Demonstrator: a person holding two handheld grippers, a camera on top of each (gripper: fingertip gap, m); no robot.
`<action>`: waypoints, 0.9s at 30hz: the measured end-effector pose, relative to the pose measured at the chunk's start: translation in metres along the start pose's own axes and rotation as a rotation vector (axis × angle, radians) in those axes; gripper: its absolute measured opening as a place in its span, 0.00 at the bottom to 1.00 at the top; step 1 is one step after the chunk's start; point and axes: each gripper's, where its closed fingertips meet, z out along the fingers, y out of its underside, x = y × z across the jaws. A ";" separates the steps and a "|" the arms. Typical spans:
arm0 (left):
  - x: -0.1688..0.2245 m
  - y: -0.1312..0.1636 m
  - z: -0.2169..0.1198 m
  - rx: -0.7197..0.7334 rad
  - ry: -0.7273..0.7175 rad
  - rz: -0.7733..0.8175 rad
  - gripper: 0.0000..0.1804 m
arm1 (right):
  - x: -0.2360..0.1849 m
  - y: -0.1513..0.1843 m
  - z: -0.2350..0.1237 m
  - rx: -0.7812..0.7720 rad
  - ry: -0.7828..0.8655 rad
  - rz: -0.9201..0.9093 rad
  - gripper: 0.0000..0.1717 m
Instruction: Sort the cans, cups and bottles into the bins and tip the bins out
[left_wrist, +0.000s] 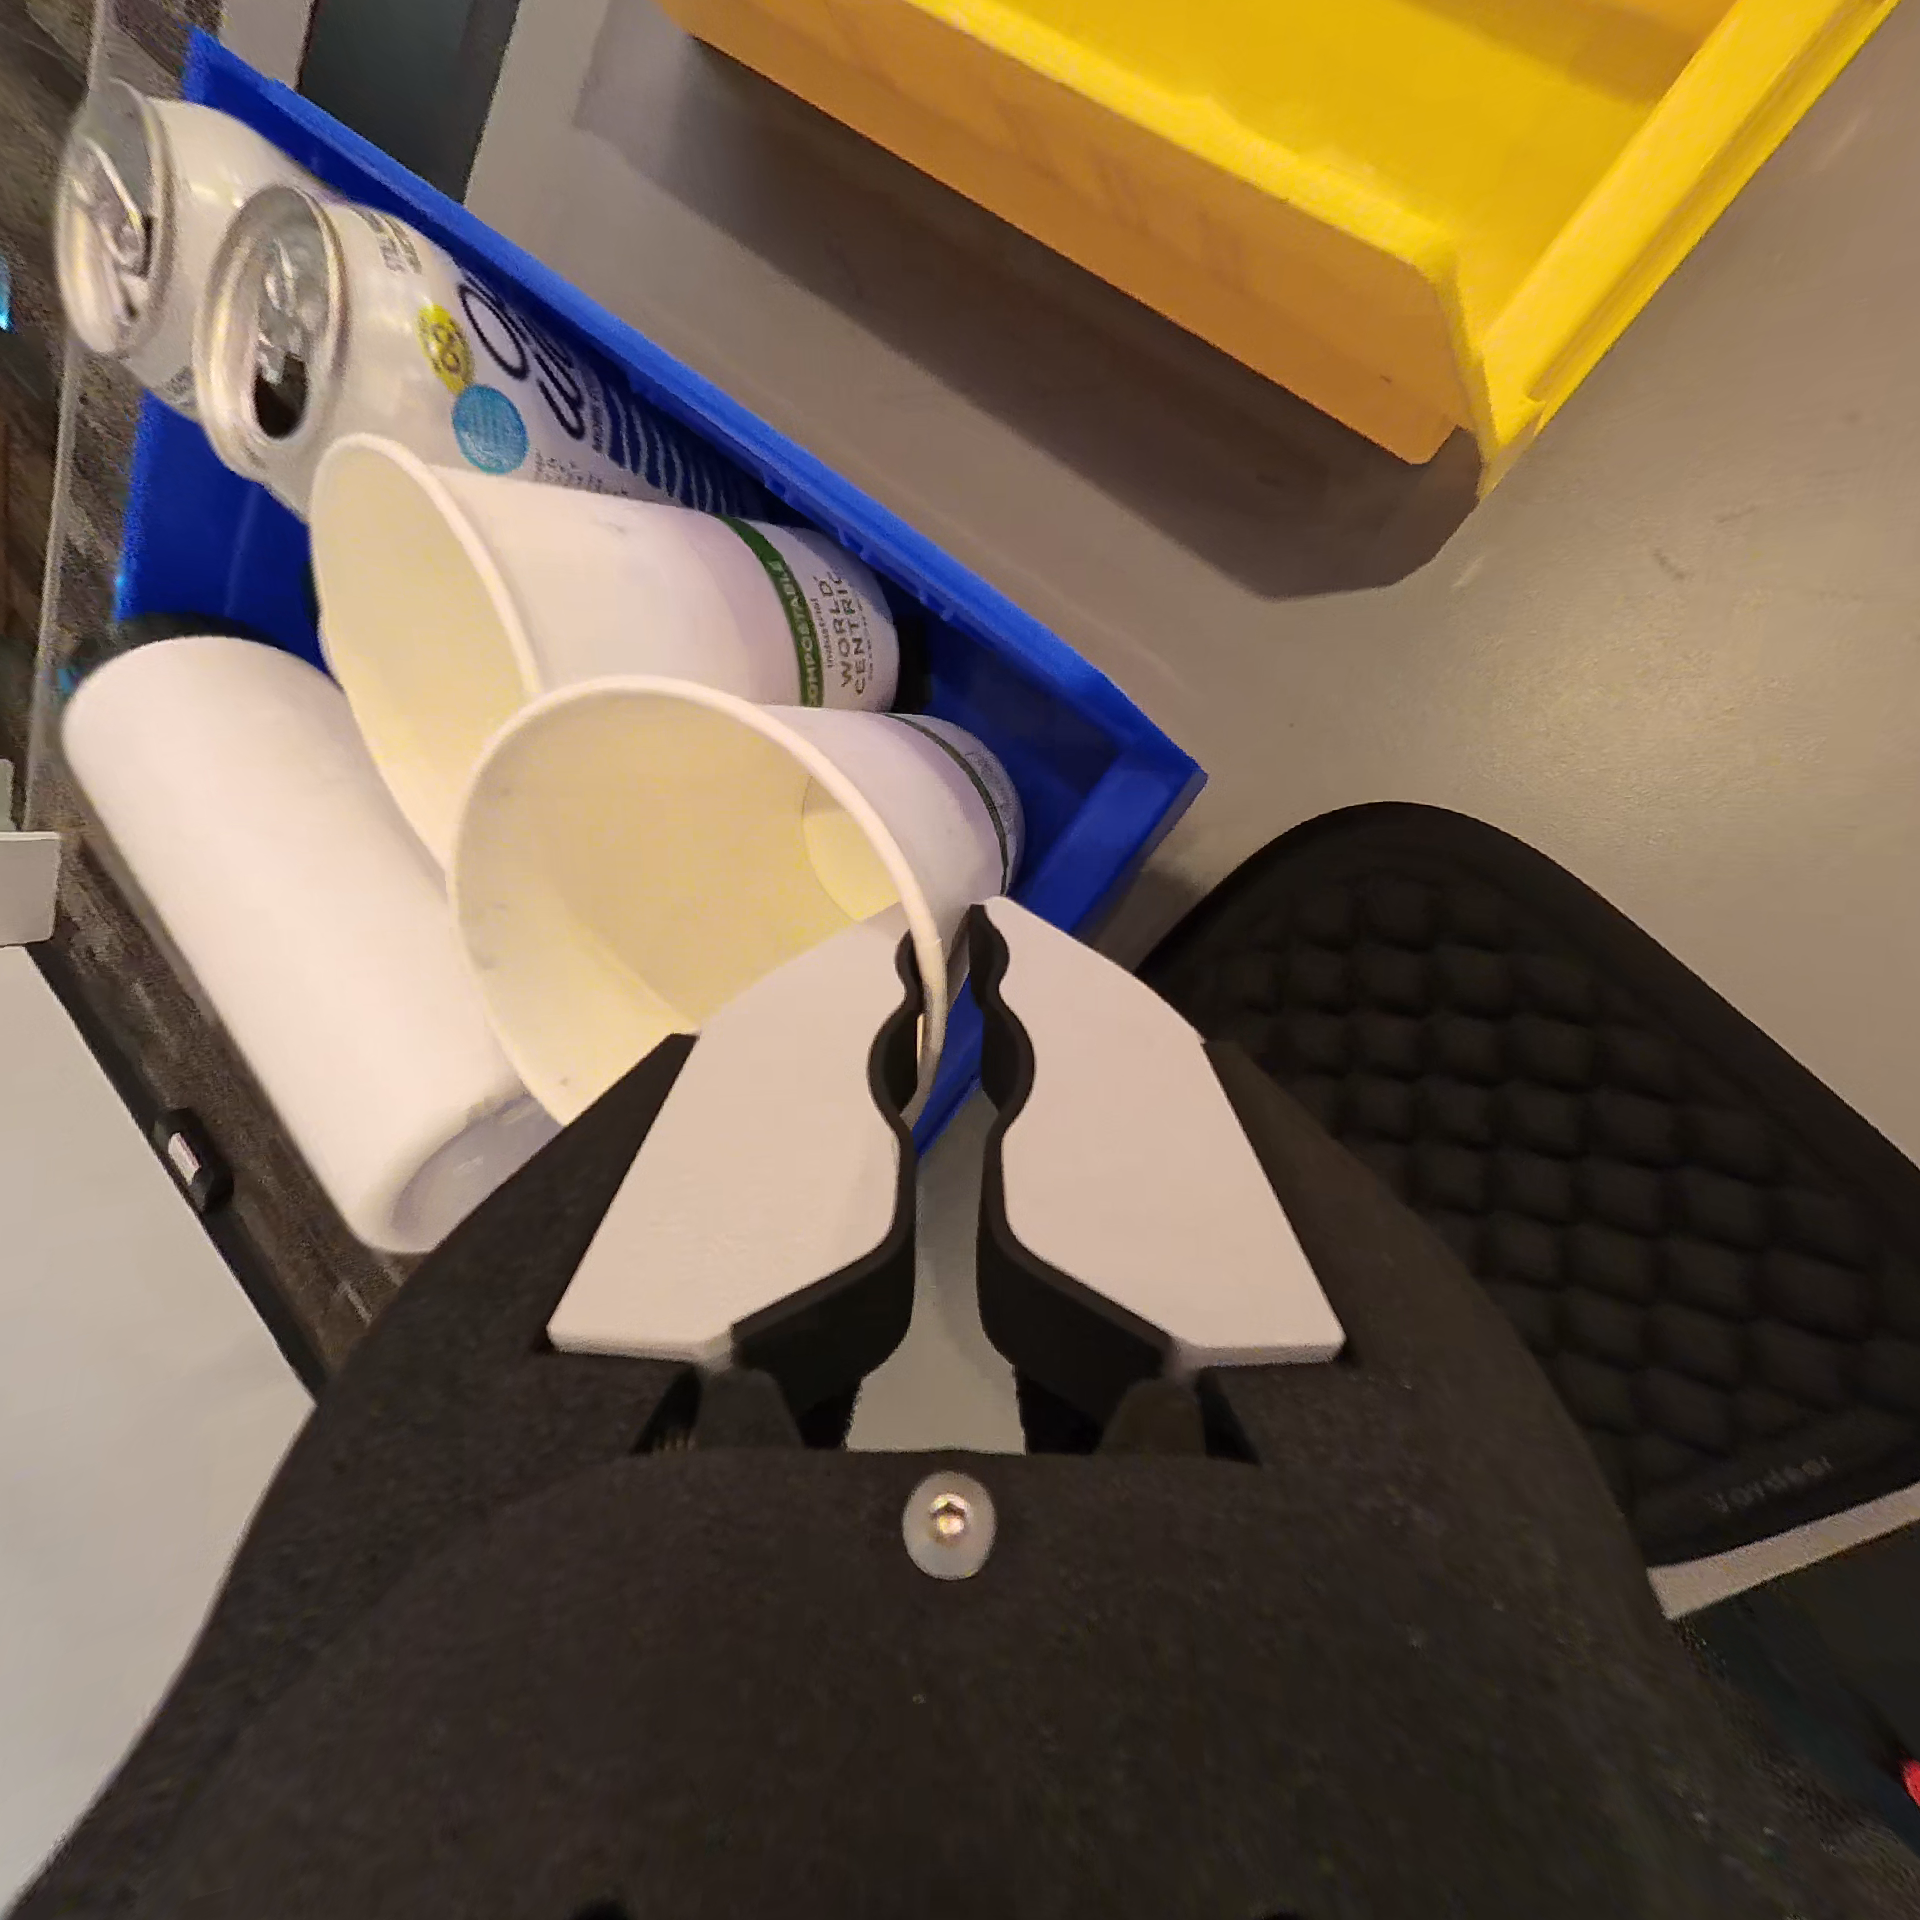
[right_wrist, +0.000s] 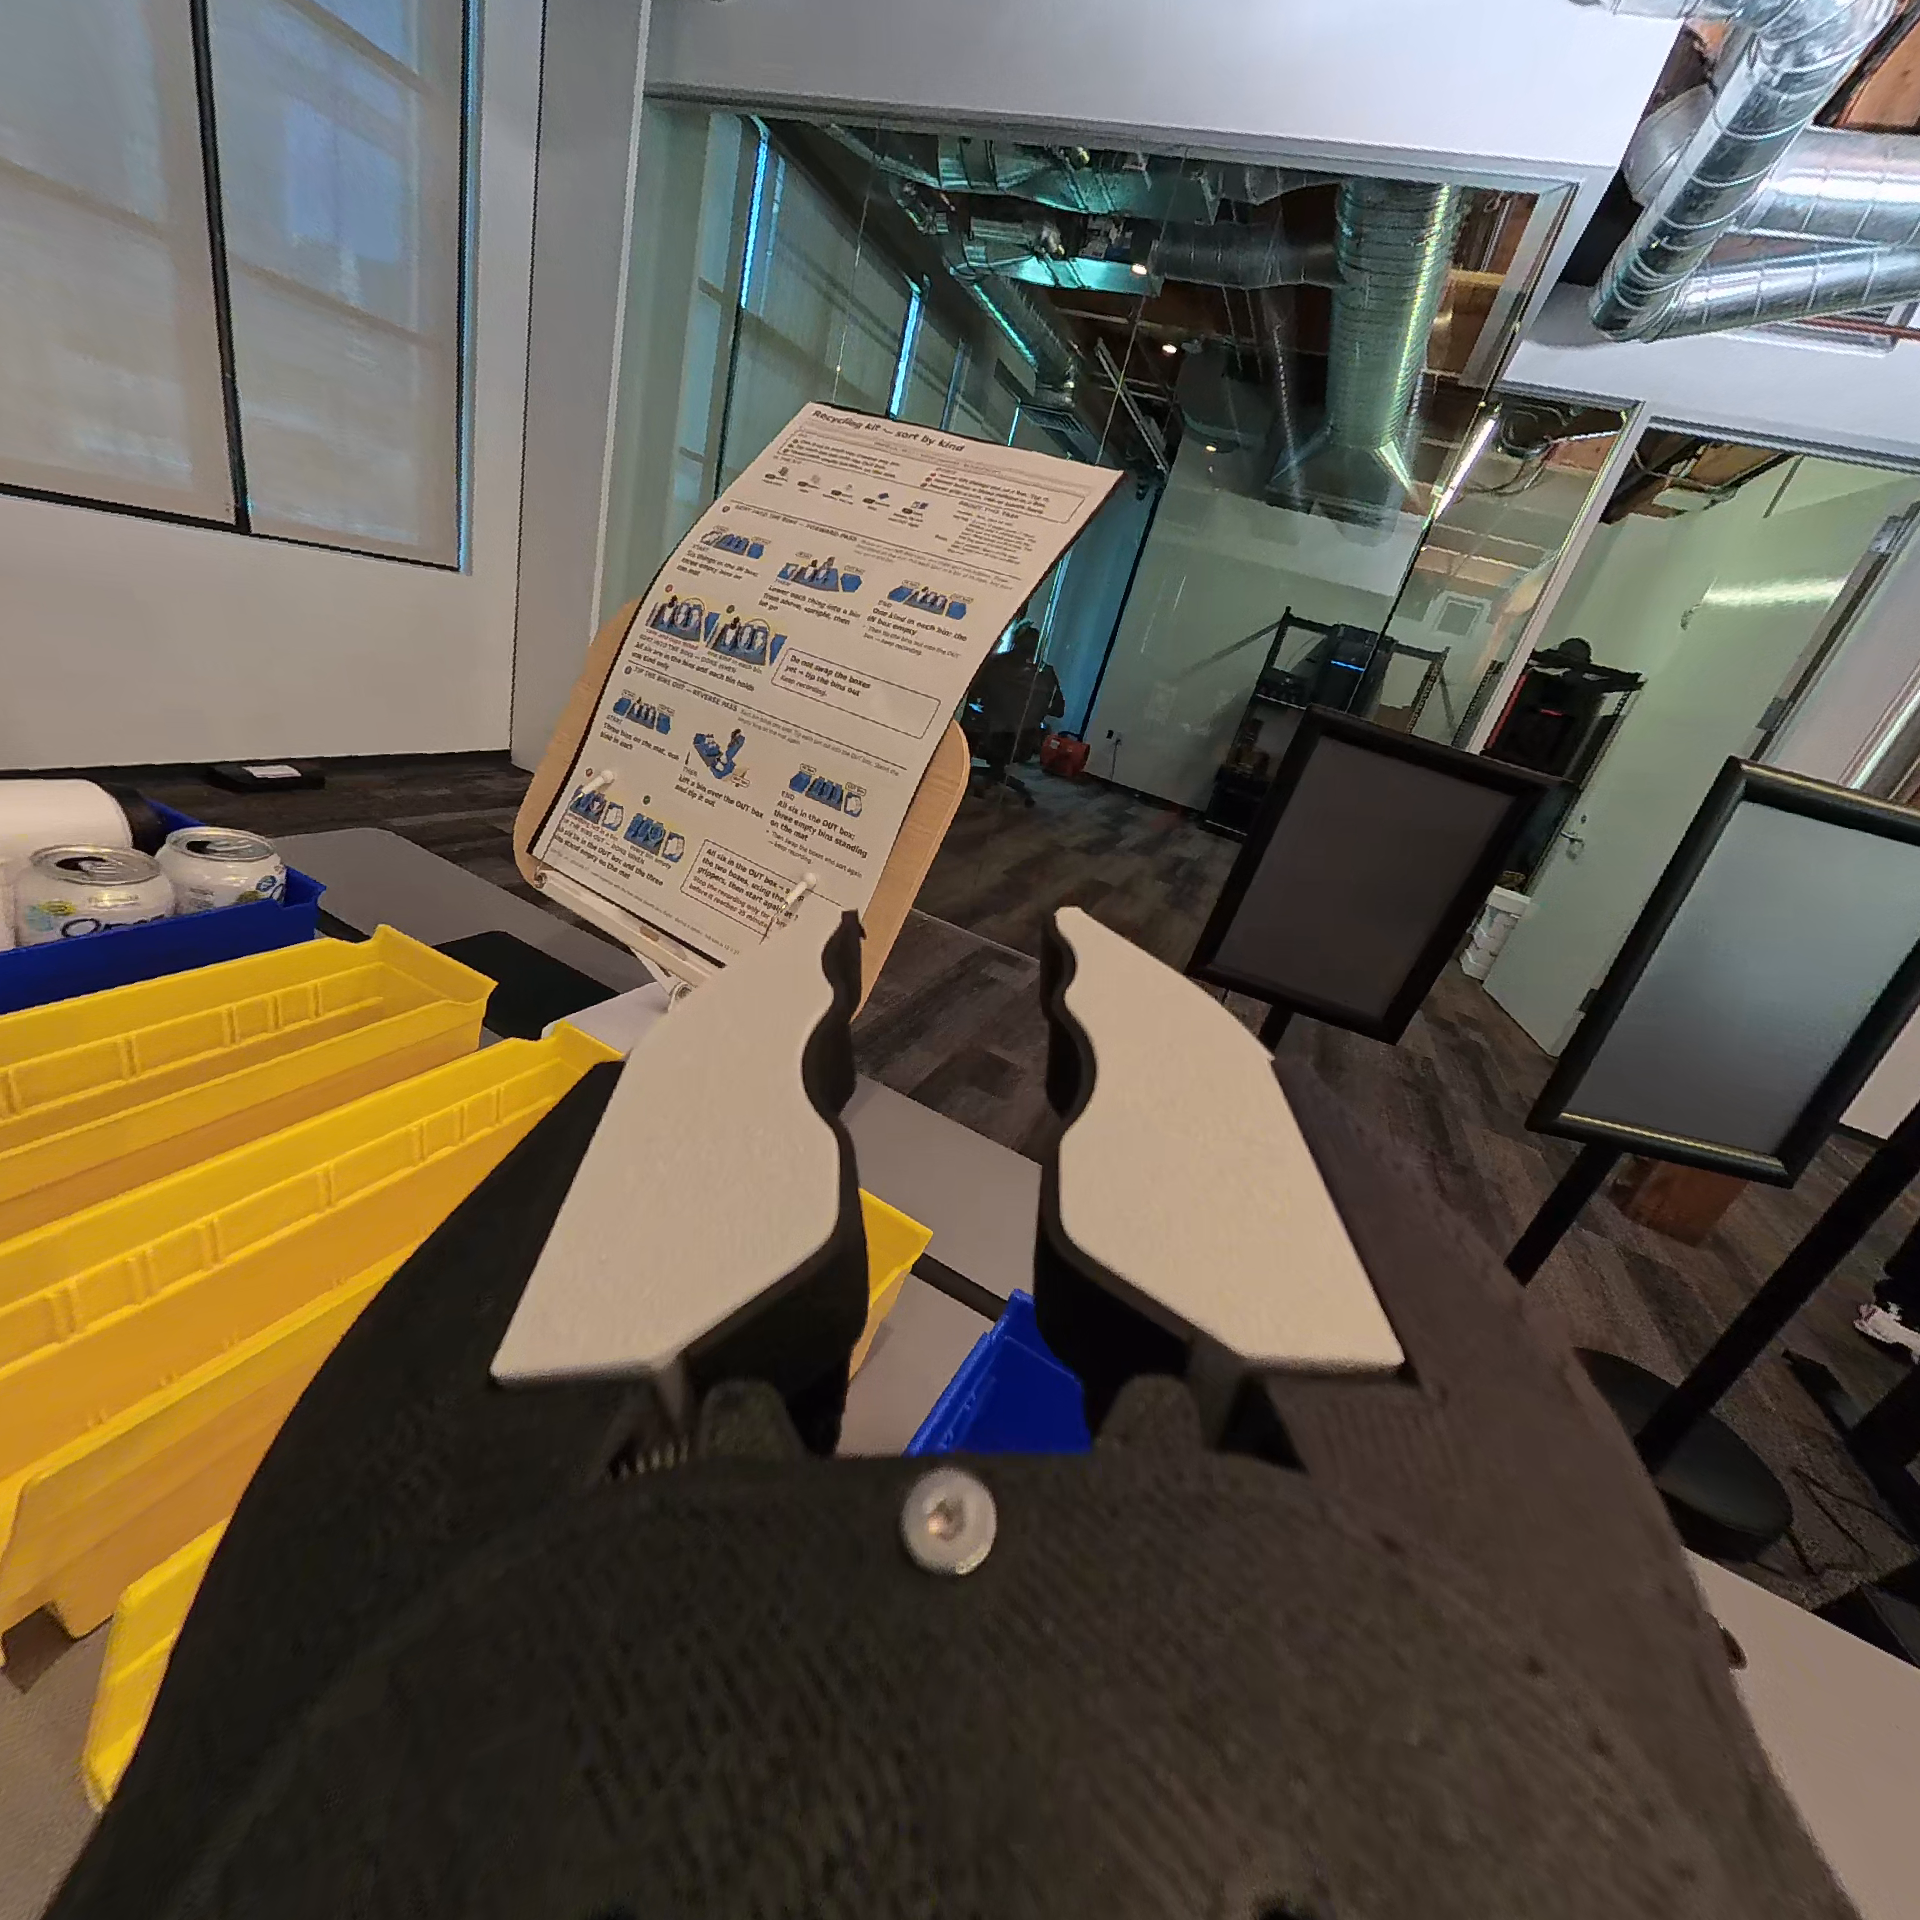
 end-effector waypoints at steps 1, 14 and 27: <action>-0.001 -0.001 -0.003 0.002 -0.005 0.002 0.03 | 0.001 0.000 0.000 0.001 0.000 0.005 0.20; -0.006 -0.073 -0.102 0.202 -0.030 0.109 0.01 | -0.067 -0.012 0.017 0.036 -0.228 -0.043 0.23; 0.104 -0.240 -0.129 0.332 0.068 0.648 0.01 | -0.285 0.022 0.034 -0.086 -0.820 -0.273 0.45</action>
